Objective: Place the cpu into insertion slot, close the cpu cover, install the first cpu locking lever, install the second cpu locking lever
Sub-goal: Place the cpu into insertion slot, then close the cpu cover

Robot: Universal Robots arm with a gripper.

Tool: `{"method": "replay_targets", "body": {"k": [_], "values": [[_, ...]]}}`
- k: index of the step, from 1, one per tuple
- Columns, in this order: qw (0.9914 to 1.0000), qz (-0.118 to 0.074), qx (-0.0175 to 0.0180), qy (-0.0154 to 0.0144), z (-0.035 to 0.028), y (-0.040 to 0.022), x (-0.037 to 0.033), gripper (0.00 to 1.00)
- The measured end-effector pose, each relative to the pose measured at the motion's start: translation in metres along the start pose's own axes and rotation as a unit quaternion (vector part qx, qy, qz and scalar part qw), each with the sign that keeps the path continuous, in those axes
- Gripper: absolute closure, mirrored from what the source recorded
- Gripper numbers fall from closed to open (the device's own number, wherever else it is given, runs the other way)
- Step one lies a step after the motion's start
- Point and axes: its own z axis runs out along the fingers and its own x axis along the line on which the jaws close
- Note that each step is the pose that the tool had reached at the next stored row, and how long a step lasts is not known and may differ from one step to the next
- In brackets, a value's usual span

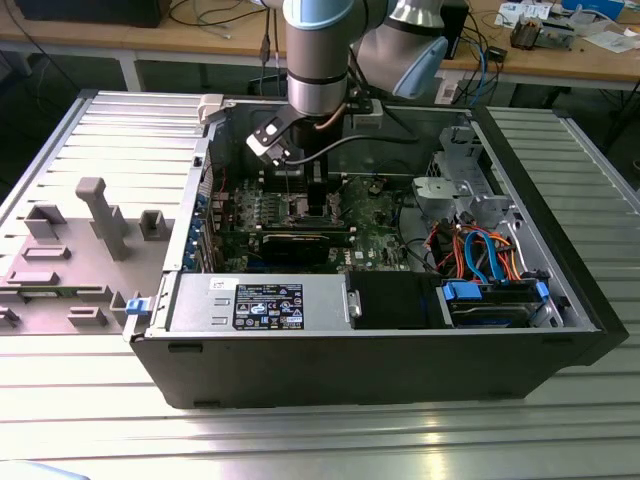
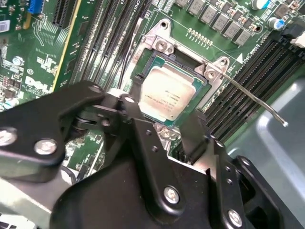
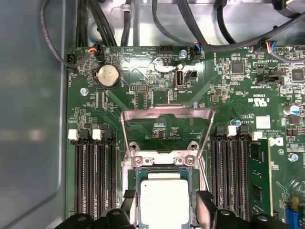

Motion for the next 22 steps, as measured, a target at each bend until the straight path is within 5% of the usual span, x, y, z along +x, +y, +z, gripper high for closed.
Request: {"method": "replay_targets", "body": {"k": [7,10,22], "values": [[1.0,0.0,0.0011,-0.0001,-0.0043,0.001,0.0,0.83],[1.0,0.0,0.0012,-0.0002,-0.0044,0.001,-0.0001,0.89],[1.0,0.0,0.0013,-0.0002,-0.0044,0.001,-0.0001,0.89]]}}
